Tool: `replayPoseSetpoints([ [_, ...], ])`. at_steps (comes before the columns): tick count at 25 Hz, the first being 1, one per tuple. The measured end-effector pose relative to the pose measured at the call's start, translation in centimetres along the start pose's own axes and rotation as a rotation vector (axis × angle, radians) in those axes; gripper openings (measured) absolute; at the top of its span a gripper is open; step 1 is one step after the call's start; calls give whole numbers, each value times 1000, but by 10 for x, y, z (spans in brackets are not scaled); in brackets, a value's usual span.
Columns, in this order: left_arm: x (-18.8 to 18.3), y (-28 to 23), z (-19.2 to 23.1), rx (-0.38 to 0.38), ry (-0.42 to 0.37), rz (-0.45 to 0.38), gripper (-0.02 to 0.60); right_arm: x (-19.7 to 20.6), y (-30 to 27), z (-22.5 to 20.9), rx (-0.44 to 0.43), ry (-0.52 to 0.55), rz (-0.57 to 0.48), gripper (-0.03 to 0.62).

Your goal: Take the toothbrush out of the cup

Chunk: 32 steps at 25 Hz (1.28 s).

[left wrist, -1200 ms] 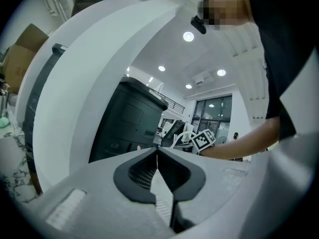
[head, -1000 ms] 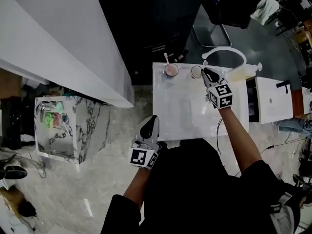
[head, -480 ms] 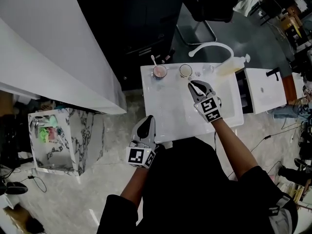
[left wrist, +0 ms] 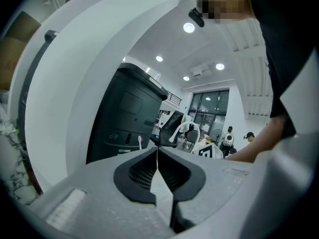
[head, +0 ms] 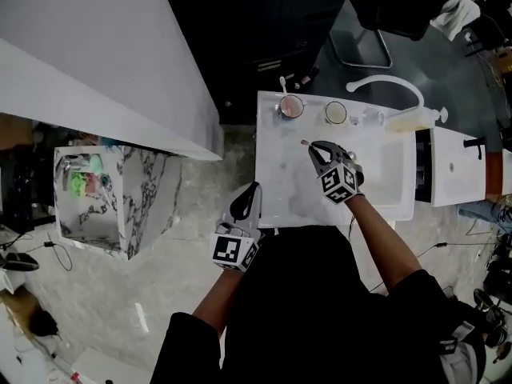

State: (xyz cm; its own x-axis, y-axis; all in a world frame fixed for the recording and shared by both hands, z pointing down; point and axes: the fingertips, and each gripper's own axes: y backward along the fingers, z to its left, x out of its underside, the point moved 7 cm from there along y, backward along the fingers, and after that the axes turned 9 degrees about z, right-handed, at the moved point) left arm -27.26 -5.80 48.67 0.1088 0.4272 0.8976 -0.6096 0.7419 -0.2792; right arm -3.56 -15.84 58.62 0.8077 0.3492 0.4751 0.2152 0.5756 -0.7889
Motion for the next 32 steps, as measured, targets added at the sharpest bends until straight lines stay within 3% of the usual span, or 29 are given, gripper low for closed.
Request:
replayPoseSetpoints([
  [12, -3, -58, 16, -22, 33, 46, 21, 25, -96, 15, -65, 205, 103, 37],
  [18, 8, -80, 14, -16, 39, 91, 21, 34, -127, 26, -95, 358, 147, 37],
  [32, 19, -95, 16, -47, 66, 120, 21, 49, -156, 18, -152, 325, 160, 37],
])
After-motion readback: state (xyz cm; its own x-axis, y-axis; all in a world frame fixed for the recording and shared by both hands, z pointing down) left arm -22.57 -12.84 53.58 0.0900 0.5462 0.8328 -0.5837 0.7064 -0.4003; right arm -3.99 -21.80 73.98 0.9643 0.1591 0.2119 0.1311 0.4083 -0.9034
